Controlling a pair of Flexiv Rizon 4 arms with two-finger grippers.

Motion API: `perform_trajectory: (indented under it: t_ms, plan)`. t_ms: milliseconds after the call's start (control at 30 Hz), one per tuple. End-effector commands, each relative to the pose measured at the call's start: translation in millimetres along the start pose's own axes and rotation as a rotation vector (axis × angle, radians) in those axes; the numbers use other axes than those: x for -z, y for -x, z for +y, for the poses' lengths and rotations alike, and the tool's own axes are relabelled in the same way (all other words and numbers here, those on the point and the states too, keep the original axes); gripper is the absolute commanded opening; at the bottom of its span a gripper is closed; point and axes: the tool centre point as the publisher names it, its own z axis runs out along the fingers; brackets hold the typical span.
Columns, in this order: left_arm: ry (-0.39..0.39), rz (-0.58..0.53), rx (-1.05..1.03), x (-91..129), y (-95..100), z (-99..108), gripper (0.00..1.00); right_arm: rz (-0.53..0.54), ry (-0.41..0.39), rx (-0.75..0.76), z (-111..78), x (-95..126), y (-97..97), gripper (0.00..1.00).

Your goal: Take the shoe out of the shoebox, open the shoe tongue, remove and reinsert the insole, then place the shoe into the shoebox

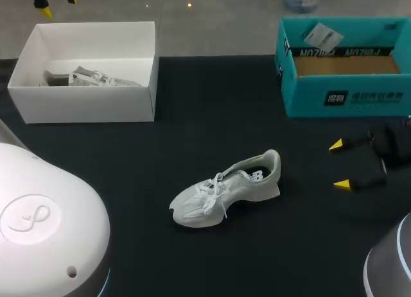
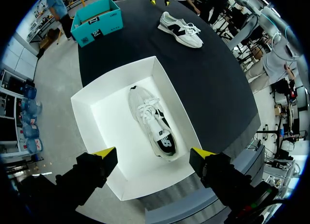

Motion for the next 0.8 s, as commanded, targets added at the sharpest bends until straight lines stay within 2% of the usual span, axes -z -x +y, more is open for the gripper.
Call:
perform_trajectory:
  t_ms: [33, 300, 433, 800]
  plan:
    - [0.000, 0.001, -0.001, 0, 0.2, 1, 1.00, 0.025, 0.035, -0.008, -11.1, -9, 3.3, 1.00]
    - [0.000, 0.001, -0.001, 0, 0.2, 1, 1.00, 0.019, 0.074, -0.067, -28.2, -20, 1.6, 1.00]
    - [0.000, 0.001, -0.001, 0, 0.2, 1, 1.00, 0.015, 0.064, -0.086, -35.9, -21, 5.8, 1.00]
    - [0.000, 0.001, -0.001, 0, 0.2, 1, 1.00, 0.012, 0.069, -0.093, -38.0, -20, 14.8, 1.00]
